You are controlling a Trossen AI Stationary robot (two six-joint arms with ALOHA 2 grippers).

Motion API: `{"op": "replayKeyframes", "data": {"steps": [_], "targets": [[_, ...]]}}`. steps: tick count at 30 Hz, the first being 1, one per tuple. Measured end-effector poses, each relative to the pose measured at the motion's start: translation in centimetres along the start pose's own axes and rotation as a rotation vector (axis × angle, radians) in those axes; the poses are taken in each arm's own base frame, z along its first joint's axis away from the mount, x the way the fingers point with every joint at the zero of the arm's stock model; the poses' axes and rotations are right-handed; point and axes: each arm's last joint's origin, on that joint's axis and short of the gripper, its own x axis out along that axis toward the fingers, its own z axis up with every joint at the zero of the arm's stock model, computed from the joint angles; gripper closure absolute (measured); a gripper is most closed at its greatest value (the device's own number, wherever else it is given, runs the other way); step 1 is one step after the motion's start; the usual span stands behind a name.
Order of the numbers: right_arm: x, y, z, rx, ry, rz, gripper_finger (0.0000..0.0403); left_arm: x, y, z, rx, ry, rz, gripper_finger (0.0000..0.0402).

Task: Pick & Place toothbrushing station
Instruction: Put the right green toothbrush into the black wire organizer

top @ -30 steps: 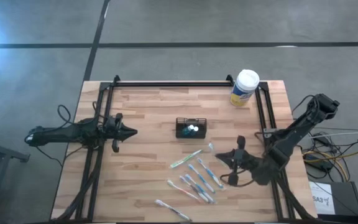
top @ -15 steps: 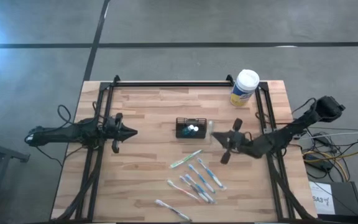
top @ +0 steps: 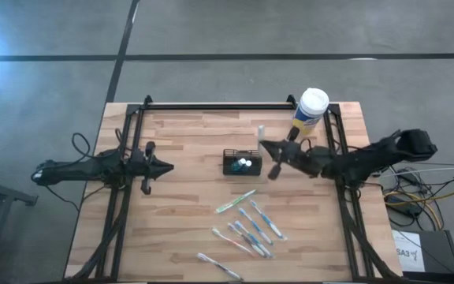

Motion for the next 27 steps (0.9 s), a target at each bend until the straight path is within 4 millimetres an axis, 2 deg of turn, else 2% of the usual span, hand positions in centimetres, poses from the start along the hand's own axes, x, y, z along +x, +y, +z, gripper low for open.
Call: {"op": "replayKeyframes", "data": {"steps": [5,13,17,27], "targets": [[0.9,-0.4,-1.7,0.012,-0.048,0.022,0.0395,0.0,0.0,0.0,0.004,0.002,0.000,0.0374],[0.1,-0.4,-4.8,0.029,-0.125,0.004,0.0395,0.0,0.0,-0.2,0.008,0.022,0.002,0.0374],[0.1,-0.5,-6.3,0.006,-0.064,-0.040,0.0395,0.0,0.0,-0.3,0.008,0.030,0.003,0.0374],[1.0,0.0,-7.7,-0.034,-0.011,-0.069,0.0395,0.0,0.0,-0.3,-0.004,0.034,0.003,0.0374]]}}
